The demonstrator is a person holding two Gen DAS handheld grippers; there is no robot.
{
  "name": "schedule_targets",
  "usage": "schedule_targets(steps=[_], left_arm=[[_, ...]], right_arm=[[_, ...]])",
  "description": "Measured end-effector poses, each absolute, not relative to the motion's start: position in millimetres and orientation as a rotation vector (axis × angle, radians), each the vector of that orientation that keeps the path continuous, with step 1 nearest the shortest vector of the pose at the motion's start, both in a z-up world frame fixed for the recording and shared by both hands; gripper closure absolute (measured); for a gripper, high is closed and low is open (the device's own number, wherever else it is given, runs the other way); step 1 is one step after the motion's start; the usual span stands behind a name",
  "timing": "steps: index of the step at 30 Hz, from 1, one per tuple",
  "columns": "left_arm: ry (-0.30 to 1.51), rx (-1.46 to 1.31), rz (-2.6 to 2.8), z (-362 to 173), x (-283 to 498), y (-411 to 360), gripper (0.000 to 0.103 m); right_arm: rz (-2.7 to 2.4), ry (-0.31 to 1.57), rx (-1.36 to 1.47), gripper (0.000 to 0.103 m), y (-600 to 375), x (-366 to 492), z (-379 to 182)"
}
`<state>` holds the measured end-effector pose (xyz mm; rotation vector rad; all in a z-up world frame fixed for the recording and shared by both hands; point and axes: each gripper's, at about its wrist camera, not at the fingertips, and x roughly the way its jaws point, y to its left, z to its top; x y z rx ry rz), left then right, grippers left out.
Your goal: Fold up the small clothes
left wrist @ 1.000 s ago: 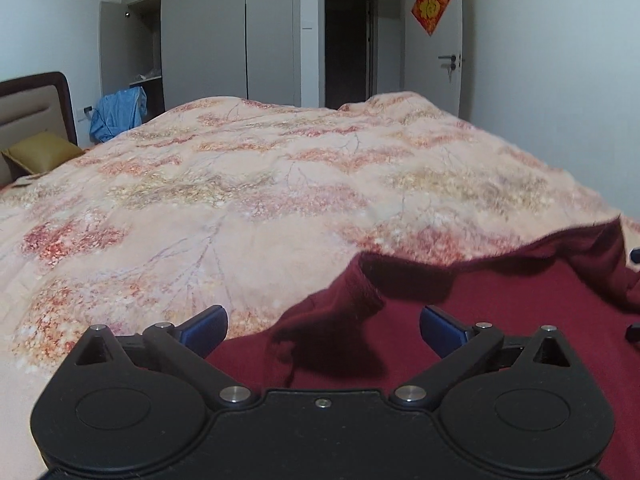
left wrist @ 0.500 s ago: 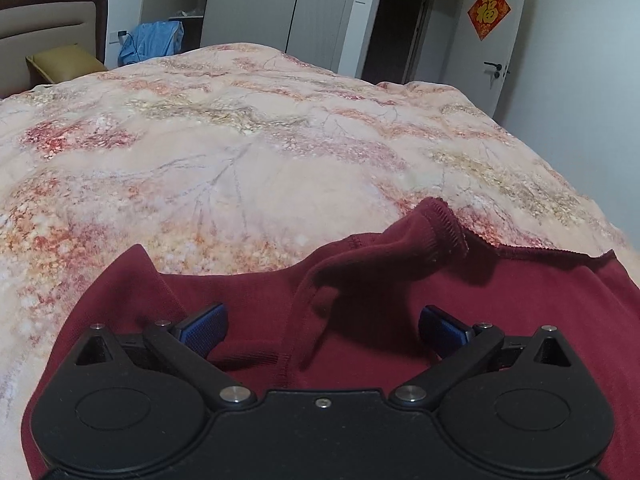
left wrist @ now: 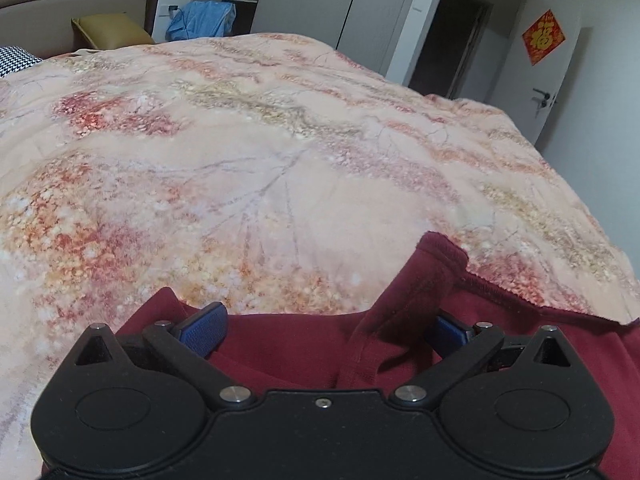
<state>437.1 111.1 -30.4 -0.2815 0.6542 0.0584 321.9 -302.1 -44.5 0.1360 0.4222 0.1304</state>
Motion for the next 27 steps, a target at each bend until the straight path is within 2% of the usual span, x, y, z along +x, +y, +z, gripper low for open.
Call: schedule_targets(steps=[9,14,20,27], left_arm=[[0.686,-0.295,0.063,-25.0,438.7,112.0,0.001],[0.659,-0.304,0.116,-1.5,419.4,106.7,0.001],[0.575,-0.198,0.089,34.4,383.3,82.9,0.001],[0.593,-0.141,0.104,36.6,327.0,55.0,0.001]], right_arm=[[0.106,0.322,0.005,0.000,-297.1,243.7,-52.2],[0.064,0.358,-0.115,0.000,-278.0,240.7,-65.3],[0.067,0.366,-0.118,0.000,-276.4,240.2,-74.8],[0.086,0.371,-0.056,0.000,-286.7,243.3,-81.1]])
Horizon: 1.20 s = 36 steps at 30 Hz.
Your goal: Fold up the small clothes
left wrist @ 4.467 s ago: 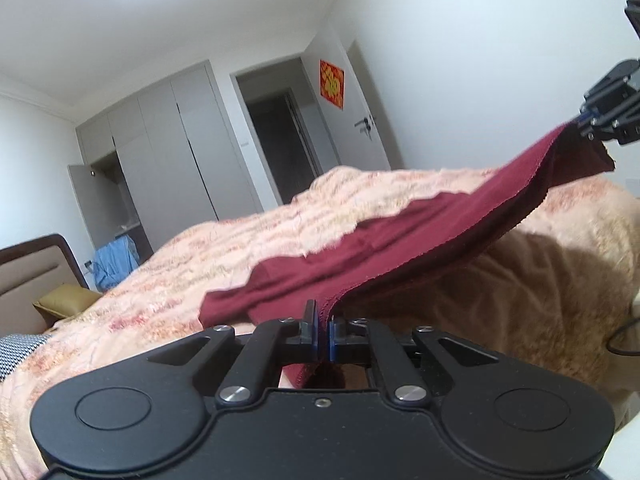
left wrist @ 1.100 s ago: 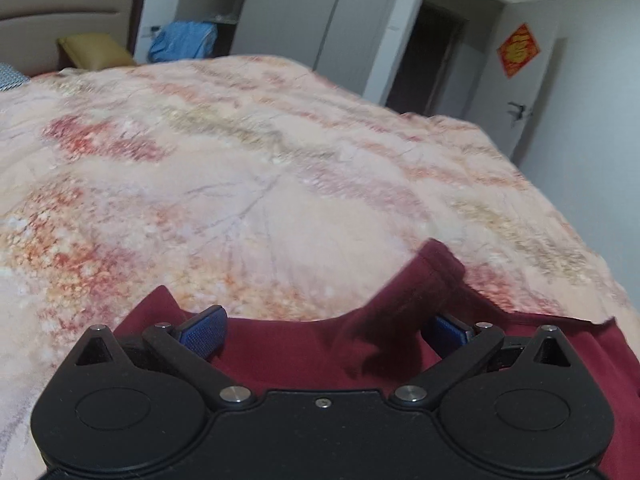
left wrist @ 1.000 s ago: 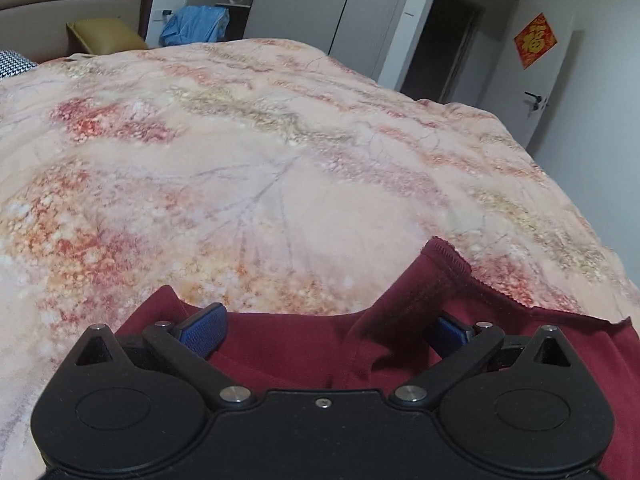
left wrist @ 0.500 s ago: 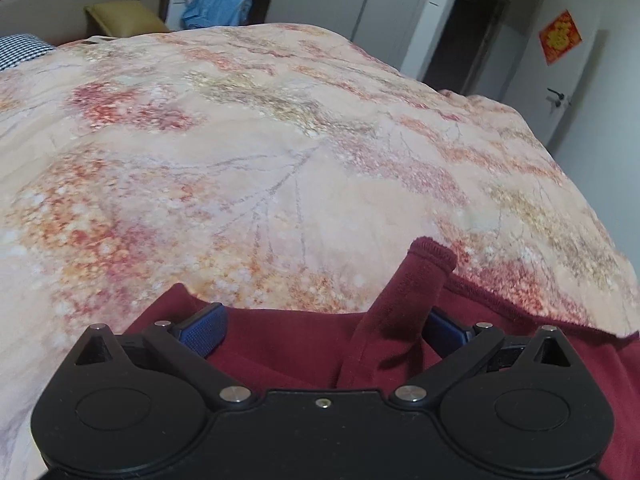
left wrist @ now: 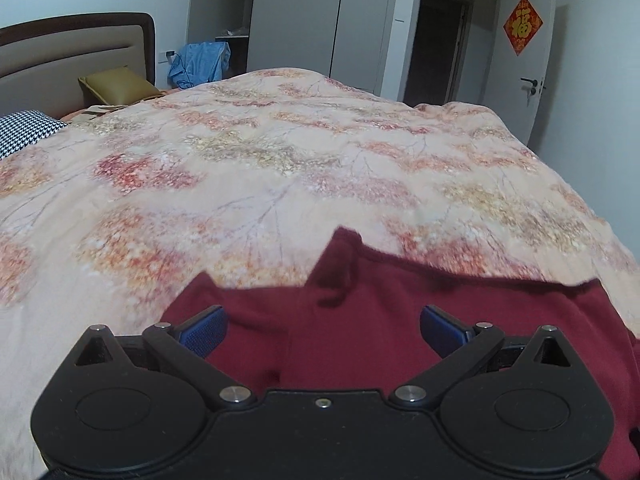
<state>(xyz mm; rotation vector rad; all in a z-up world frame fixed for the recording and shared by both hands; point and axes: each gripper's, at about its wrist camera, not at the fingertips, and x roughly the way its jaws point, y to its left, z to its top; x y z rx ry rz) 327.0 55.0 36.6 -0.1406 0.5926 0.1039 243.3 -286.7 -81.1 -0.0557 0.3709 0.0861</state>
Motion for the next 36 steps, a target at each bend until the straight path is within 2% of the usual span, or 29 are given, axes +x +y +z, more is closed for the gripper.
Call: schedule_targets(steps=[8,17,26,36], left_arm=[[0.603,-0.190,0.095,23.7,252.2,39.9,0.001],[0.623,-0.285,0.157,4.4,202.8,41.7,0.001],[0.563,-0.489,0.185,-22.7,189.2,36.5,0.001],[0.568,-0.479,0.156,-31.7,185.4,30.4,0.001]], right_arm=[[0.083,0.358,-0.053,0.000,-287.8,241.8,-81.9],[0.073,0.342,-0.064,0.000,-285.4,237.8,-82.9],[0.070,0.337,-0.068,0.000,-284.1,236.6,-82.6],[0.062,0.331,-0.078,0.000,-281.9,234.6,-82.6]])
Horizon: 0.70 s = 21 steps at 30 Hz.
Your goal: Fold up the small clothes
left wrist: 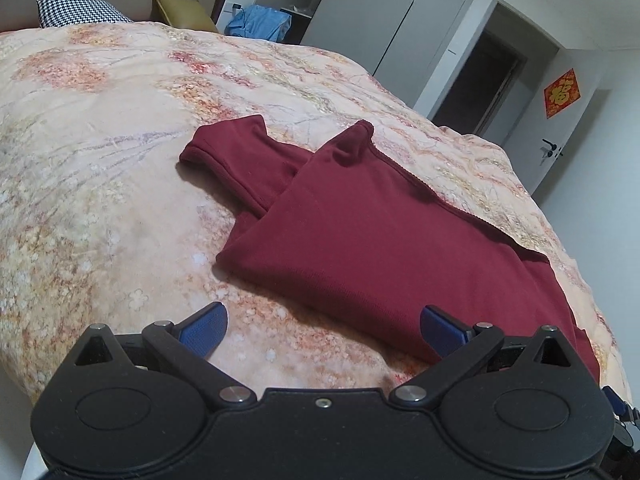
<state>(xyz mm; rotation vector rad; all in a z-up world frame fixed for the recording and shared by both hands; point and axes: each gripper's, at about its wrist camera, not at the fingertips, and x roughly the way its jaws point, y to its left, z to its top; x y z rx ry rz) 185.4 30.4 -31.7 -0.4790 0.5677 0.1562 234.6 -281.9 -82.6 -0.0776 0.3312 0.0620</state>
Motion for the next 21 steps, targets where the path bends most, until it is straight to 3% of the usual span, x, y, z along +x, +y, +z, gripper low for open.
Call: schedule_targets(steps=[10,21], left_arm=[[0.555,-0.521,0.134,-30.9,185.3,37.4,0.001],[0.524,-0.633,0.087,-40.9,211.6,70.3,0.001]], right_arm=[[0.048,0.325,-0.103,0.000,-278.0,233.3,-80.4],[0.212,0.333,0.001,0.000,-241.9,269.1,-12.4]])
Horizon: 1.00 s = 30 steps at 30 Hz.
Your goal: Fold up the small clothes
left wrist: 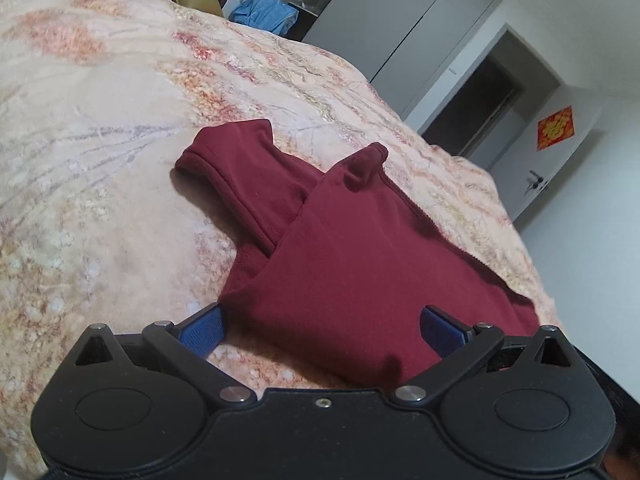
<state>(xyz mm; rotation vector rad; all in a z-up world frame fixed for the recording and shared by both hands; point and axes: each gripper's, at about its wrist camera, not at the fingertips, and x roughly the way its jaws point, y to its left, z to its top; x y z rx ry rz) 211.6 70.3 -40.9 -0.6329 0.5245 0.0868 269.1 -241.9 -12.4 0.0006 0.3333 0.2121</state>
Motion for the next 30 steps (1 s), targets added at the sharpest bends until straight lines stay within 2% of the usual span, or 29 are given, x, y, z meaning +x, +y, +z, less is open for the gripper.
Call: schedule_targets(steps=[7,13,19,30], left_arm=[[0.499,-0.663,0.049,-45.6,204.4,76.6,0.001],[0.490,-0.682,0.038,-50.2,203.8,80.2,0.001],[0.487,-0.675,0.039,-52.4,204.0,80.3,0.001],[0.498,-0.655,0.052,-52.2,207.3,77.7,0.001]], right_arm=[[0.249,0.429,-0.181,0.000,-160.9,348.4,2.9],[0.259,0.468,-0.286,0.000,-106.1,386.0,-9.7],[0.285,0.517,-0.327,0.000,-87.7,384.9,-38.4],[0.279,0.390,-0.334,0.000,-93.5,331.1,-47.1]])
